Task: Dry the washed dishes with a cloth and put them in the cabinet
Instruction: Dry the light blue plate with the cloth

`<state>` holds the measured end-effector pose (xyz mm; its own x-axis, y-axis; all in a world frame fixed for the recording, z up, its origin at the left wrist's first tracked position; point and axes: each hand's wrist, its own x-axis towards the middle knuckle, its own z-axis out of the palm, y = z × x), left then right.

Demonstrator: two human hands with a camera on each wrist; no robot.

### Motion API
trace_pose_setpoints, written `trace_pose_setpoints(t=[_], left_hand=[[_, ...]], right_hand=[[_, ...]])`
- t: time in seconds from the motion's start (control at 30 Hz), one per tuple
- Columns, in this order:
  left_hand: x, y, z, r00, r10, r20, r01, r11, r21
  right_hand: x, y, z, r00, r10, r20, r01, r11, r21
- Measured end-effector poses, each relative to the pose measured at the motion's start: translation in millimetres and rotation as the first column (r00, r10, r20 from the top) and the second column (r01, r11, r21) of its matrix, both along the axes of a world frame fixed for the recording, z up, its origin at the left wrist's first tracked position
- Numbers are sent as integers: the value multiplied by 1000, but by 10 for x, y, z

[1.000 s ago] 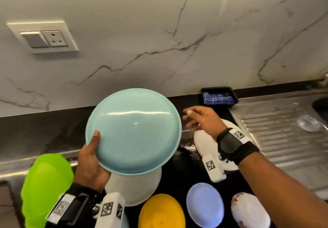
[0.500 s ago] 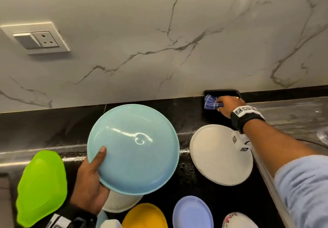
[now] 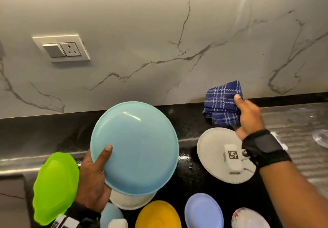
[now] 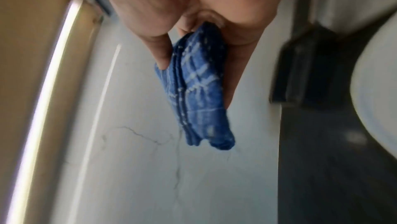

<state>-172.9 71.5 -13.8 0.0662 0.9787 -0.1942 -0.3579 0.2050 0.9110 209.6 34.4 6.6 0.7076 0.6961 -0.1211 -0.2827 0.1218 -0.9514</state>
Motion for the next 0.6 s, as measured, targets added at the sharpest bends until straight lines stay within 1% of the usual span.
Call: trace_pose_setpoints(t=[0.03, 0.1, 0.13, 0.2, 0.3, 0.33, 0.4, 0.47, 0.5, 0.53, 0.6], left_hand=[[-38, -4, 14, 1000, -9, 9, 9, 1000, 3], [-129, -14, 19, 999, -26, 33, 25, 1000, 11], [-174, -23, 19, 998, -39, 45, 38, 999, 16], [-265, -56, 19, 997, -57, 60, 55, 998, 32], [-445, -106, 38, 996, -75, 58, 71, 995, 64], [-436, -120, 23, 996, -78, 46, 75, 995, 73], [-555, -152, 21, 997, -77, 4, 76, 990, 116], [-640, -195, 55, 996, -75, -40, 81, 981, 179], [-670, -218, 81, 995, -84, -61, 95, 973, 211], [-695, -244, 106, 992, -97, -86, 115, 962, 246], [-736, -275, 135, 984, -102, -144, 143, 939, 312]], right_hand=[[-237, -107, 3, 994, 32, -109, -29, 999, 26], [-698, -297, -36, 967, 107, -231, -99, 994, 45], [-900, -363, -71, 955, 143, -260, -134, 990, 54], [-1236, -461, -126, 953, 173, -247, -167, 985, 45], [-1566, -490, -85, 994, 71, -82, -77, 994, -80], [-1564, -480, -63, 999, 44, -16, -45, 992, -115], [-1637, -418, -68, 983, 10, 185, 25, 982, -185], [-1692, -320, -80, 914, 33, 405, 87, 958, -274], [-1739, -261, -73, 873, 68, 482, 97, 946, -310], [-1804, -205, -44, 834, 115, 539, 83, 940, -329], [-1935, -109, 48, 753, 215, 622, 10, 942, -336]])
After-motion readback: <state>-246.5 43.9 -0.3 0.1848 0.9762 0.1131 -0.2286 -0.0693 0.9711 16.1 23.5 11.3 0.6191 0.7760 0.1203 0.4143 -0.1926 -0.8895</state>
